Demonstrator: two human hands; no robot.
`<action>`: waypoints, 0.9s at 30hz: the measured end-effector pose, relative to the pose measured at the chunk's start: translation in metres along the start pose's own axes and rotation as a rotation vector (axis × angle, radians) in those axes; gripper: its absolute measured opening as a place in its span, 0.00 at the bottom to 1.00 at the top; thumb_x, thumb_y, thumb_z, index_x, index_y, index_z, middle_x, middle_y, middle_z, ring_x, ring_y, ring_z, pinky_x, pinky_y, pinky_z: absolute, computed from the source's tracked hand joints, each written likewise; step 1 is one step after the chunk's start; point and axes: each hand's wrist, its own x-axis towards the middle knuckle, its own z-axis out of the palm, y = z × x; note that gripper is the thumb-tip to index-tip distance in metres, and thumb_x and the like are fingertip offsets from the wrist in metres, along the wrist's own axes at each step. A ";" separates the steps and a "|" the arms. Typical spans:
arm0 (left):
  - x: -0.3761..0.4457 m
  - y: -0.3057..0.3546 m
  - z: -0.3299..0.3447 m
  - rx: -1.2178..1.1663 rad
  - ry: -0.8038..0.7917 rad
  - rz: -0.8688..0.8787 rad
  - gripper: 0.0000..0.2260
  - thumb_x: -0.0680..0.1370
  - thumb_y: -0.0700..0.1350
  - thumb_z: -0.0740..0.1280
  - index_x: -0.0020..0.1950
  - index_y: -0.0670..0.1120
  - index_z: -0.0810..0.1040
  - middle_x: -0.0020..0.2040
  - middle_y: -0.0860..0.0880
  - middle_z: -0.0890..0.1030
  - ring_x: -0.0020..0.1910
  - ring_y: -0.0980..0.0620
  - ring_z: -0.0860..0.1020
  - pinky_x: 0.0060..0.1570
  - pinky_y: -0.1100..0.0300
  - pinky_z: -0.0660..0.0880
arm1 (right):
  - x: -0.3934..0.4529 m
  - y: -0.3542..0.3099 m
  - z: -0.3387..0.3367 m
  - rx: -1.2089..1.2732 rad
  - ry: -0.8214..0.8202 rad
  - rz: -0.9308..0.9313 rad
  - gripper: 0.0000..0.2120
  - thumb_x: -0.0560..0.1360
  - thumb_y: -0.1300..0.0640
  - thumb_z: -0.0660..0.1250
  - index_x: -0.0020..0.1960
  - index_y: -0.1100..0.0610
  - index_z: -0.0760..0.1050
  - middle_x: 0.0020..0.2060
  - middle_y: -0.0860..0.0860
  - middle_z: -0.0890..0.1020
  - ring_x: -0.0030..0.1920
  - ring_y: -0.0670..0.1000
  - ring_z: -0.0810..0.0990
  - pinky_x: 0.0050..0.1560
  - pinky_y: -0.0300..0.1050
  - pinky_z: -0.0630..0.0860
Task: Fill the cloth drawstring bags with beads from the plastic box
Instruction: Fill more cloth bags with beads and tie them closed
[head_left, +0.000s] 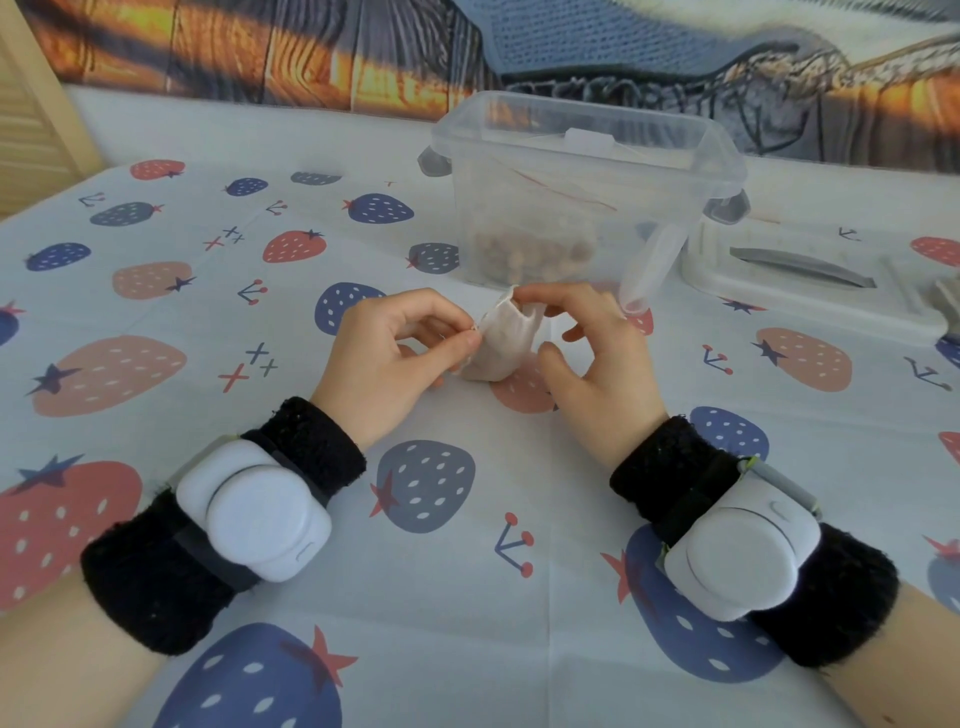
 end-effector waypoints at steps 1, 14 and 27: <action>0.000 0.000 0.000 0.005 0.000 0.004 0.05 0.74 0.38 0.71 0.40 0.46 0.80 0.35 0.49 0.81 0.36 0.53 0.78 0.31 0.56 0.77 | 0.000 0.001 0.000 -0.007 -0.009 0.002 0.19 0.67 0.66 0.60 0.55 0.55 0.77 0.49 0.43 0.77 0.50 0.45 0.72 0.49 0.29 0.67; 0.003 -0.005 -0.002 0.007 0.031 0.033 0.07 0.76 0.38 0.68 0.41 0.49 0.77 0.41 0.54 0.80 0.43 0.57 0.79 0.49 0.65 0.74 | -0.001 -0.004 0.000 0.063 -0.073 0.006 0.12 0.71 0.60 0.63 0.54 0.57 0.74 0.47 0.39 0.77 0.49 0.40 0.74 0.50 0.32 0.70; 0.003 -0.007 0.002 -0.025 -0.150 -0.042 0.09 0.77 0.41 0.67 0.57 0.44 0.77 0.54 0.52 0.80 0.53 0.59 0.78 0.54 0.69 0.72 | 0.005 0.006 -0.006 0.317 0.080 0.230 0.14 0.73 0.68 0.67 0.37 0.50 0.76 0.27 0.41 0.79 0.31 0.42 0.76 0.38 0.36 0.75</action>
